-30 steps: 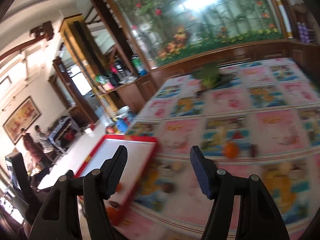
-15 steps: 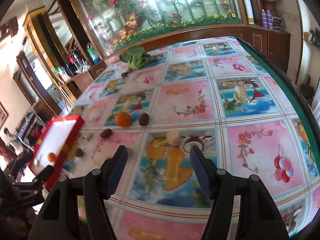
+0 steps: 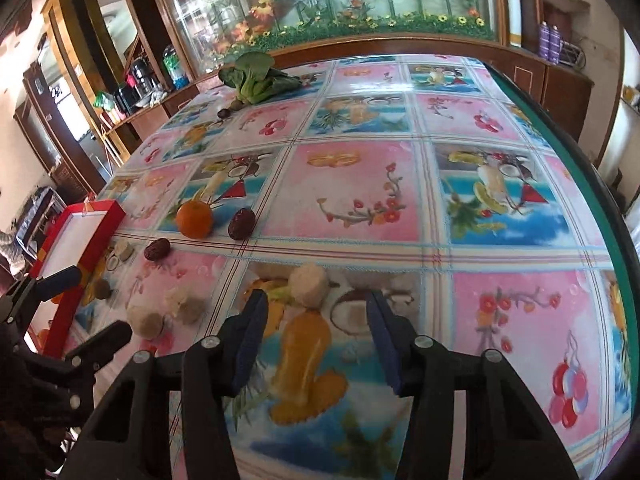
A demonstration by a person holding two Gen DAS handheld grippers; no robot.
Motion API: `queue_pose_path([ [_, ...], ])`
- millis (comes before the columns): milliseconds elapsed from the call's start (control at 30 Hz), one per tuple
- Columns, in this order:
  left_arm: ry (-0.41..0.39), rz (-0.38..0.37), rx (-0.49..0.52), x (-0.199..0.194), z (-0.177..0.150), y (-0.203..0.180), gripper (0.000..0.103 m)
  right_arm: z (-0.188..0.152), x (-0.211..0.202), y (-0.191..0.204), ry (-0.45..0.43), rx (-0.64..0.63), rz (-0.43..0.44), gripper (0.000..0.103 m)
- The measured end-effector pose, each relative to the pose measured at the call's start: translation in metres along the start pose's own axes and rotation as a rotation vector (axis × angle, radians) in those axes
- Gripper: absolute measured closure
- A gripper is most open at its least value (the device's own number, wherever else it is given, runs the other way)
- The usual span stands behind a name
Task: Organize fruits
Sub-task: 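Move both open grippers over the tablecloth toward the beige cakes, then grasp a round beige cake with the left gripper while the right gripper grasps another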
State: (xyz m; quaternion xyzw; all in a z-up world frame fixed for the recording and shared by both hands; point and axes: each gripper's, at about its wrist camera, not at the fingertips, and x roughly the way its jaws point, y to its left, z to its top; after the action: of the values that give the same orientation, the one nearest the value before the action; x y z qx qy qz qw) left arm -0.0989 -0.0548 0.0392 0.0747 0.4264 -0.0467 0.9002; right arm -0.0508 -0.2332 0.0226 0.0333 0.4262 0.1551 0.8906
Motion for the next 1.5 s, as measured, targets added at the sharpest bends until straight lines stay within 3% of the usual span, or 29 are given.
queue_pose_path([
  [100,0.015,-0.037,0.014,0.008,0.001,-0.002,0.000,0.005,0.014,0.008,0.023,-0.020,-0.022,0.067],
  [233,0.039,-0.055,0.012,0.020,0.001,0.000,0.002,0.006,0.023,0.013,0.028,-0.033,-0.070,0.073],
  [300,0.061,-0.075,0.012,0.026,0.000,0.000,0.013,0.007,0.023,0.016,0.033,-0.049,-0.091,0.074],
  [433,0.097,-0.118,0.014,0.034,-0.005,-0.001,0.020,0.006,0.023,0.021,0.035,-0.077,-0.139,0.078],
  [633,0.071,-0.125,0.002,0.036,-0.006,0.001,0.031,0.007,0.026,0.024,0.027,-0.083,-0.174,0.080],
  [767,0.051,-0.144,0.028,0.033,-0.006,-0.002,0.048,0.005,0.023,0.024,0.025,-0.051,-0.174,0.080],
  [900,0.041,-0.163,0.059,0.028,-0.008,-0.006,0.073,0.002,0.020,0.023,0.030,-0.006,-0.149,0.080],
  [1100,0.062,-0.185,0.016,0.018,-0.013,0.010,0.074,-0.005,0.007,0.018,0.033,0.084,-0.055,0.080],
  [1267,-0.021,-0.146,-0.056,-0.018,-0.017,0.046,0.074,-0.010,-0.015,0.022,-0.015,0.103,-0.023,0.080],
  [1500,-0.130,-0.053,-0.141,-0.075,-0.036,0.111,0.074,-0.007,-0.035,0.064,-0.113,0.078,0.051,0.080],
])
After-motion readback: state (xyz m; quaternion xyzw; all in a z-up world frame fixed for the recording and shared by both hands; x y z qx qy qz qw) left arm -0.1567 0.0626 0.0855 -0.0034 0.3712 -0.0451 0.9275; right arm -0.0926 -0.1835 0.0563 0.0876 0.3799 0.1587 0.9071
